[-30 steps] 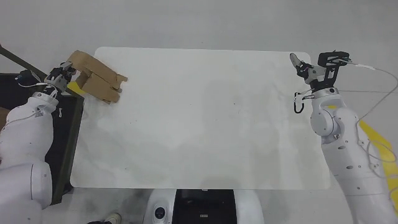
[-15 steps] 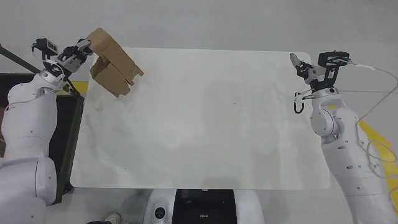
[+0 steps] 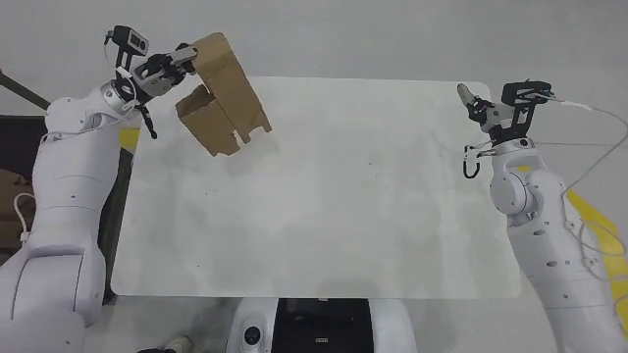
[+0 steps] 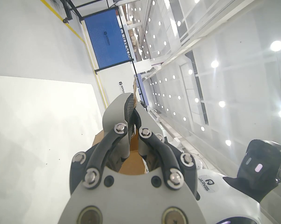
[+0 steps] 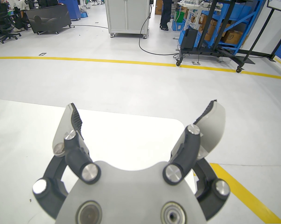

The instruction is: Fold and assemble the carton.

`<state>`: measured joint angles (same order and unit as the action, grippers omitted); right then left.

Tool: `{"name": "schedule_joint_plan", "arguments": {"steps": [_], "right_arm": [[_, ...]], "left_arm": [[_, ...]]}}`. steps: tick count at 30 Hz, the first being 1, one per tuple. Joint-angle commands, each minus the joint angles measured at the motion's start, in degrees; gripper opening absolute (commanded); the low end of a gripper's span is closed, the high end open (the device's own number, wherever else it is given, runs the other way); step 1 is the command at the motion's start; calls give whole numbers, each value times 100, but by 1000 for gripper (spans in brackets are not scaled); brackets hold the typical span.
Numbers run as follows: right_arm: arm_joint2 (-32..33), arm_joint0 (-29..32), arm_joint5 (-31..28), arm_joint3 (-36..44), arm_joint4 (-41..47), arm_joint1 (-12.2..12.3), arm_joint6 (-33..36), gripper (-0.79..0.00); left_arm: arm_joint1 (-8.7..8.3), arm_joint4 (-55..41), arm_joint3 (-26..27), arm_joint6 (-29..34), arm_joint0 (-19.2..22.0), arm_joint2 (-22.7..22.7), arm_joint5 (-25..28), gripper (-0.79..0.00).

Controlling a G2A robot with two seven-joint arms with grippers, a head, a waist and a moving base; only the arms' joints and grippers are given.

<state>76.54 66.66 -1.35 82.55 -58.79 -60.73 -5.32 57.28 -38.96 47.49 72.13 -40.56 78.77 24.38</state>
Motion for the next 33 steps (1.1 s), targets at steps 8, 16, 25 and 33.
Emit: {"name": "schedule_joint_plan", "arguments": {"steps": [8,16,25,33], "right_arm": [[0,0,0,0,0,0,0,0],[0,0,0,0,0,0,0,0],[0,0,0,0,0,0,0,0],[0,0,0,0,0,0,0,0]], "left_arm": [[359,-30,203,248,417,-1090,-419,-785],[703,-111,126,399,810,-1851,-260,-785],[821,-210,-53,601,961,-2029,-120,-785],[821,-210,-53,601,961,-2029,-120,-785]]}}
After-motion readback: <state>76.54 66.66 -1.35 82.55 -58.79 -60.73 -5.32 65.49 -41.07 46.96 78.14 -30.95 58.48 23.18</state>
